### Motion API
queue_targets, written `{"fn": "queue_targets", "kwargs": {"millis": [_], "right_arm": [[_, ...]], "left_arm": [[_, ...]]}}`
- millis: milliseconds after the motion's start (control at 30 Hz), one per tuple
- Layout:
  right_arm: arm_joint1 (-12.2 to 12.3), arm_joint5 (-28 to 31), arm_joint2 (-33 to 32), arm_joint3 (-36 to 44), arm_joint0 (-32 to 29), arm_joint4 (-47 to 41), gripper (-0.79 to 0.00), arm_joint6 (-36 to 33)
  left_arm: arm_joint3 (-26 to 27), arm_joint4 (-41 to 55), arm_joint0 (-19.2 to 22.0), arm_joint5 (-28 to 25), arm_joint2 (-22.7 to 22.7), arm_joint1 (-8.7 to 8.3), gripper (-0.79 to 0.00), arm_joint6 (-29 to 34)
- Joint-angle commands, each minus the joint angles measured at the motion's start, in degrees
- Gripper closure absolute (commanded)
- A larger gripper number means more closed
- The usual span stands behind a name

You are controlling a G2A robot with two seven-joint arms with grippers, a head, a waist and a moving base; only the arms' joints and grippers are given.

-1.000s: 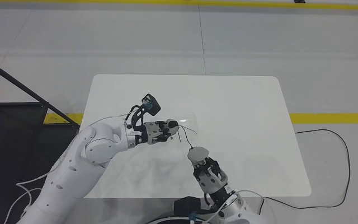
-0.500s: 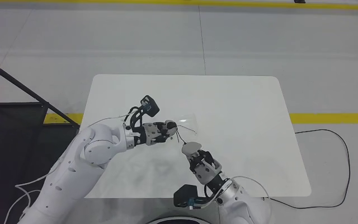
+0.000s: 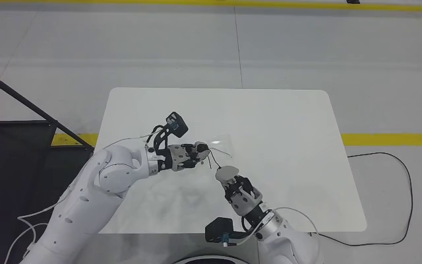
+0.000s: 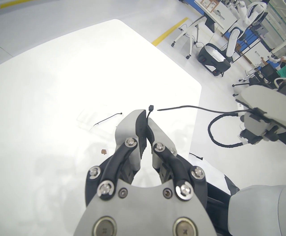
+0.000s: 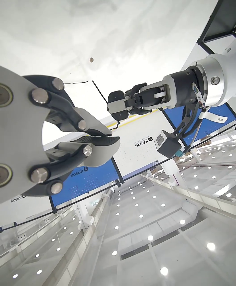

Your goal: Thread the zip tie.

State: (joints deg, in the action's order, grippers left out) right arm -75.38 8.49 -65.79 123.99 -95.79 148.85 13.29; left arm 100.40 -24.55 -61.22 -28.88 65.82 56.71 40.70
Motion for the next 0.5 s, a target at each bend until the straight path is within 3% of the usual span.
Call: {"fn": "queue_targets", "kwargs": {"millis": [0, 467], "right_arm": [[0.1, 0.0, 0.0, -0.1, 0.1, -0.1, 0.0, 0.1], [0.5, -0.6, 1.1, -0.6, 1.0, -0.2, 0.0, -0.8]], "left_arm": [[0.0, -0.1, 0.0, 0.0, 0.0, 0.01, 0.0, 0.0], [-0.1, -0.1, 0.0, -0.1, -0.2, 0.07, 0.0, -0.2]]}}
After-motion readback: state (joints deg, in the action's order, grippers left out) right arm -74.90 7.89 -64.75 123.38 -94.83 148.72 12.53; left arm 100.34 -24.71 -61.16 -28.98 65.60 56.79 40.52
